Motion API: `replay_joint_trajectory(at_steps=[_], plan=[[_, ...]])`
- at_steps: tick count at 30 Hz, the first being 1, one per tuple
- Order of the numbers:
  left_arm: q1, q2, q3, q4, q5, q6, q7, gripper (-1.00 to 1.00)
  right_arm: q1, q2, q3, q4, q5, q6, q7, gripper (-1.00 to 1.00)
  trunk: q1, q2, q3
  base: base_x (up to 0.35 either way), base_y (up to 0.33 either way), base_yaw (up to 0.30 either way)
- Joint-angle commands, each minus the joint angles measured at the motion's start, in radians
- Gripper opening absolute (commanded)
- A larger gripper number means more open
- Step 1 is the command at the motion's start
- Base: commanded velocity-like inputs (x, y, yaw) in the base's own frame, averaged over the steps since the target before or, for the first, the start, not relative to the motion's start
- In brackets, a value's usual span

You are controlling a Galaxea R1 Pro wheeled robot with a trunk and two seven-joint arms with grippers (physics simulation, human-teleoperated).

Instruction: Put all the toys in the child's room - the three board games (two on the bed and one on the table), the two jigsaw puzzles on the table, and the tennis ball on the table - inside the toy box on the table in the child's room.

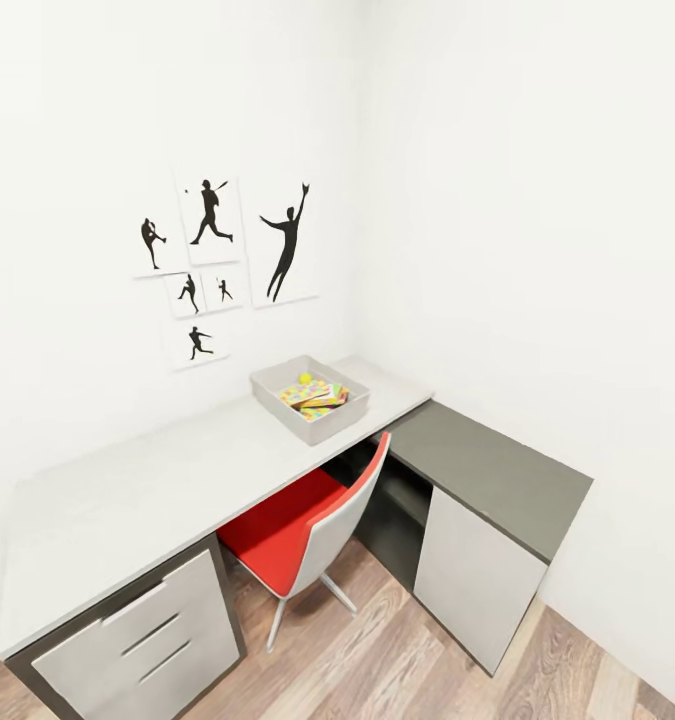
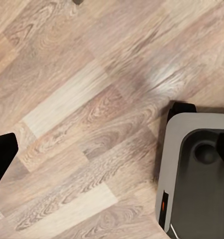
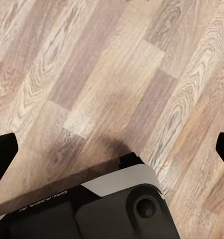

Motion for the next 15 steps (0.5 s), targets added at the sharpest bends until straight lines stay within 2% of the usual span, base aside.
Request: replay_joint_trajectory(at_steps=[1, 8, 12, 15], plan=[[-0.001, 0.000, 0.010, 0.003, -0.008, -0.005, -0.002, 1.00, -0.001, 0.000, 0.009, 0.000, -0.012, -0.004, -0.003, 1.00, 0.001, -0.002, -0.002, -0.002, 0.000, -0.011], [-0.001, -0.005, 0.014, 0.003, -0.002, -0.004, -0.002, 1.00, -0.001, 0.000, 0.008, 0.001, -0.014, -0.005, -0.004, 1.00, 0.001, -0.002, -0.002, -0.001, 0.000, -0.003], [-0.001, -0.027, 0.016, 0.003, -0.002, -0.005, -0.002, 1.00, 0.001, 0.000, 0.008, 0.008, -0.016, -0.024, -0.004, 1.00, 0.001, -0.002, -0.002, 0.000, 0.000, 0.000], [-0.001, -0.047, 0.018, 0.003, -0.003, -0.005, -0.002, 1.00, 0.028, -0.002, 0.008, 0.037, -0.017, -0.059, -0.005, 1.00, 0.001, -0.002, -0.002, 0.000, 0.000, 0.000]])
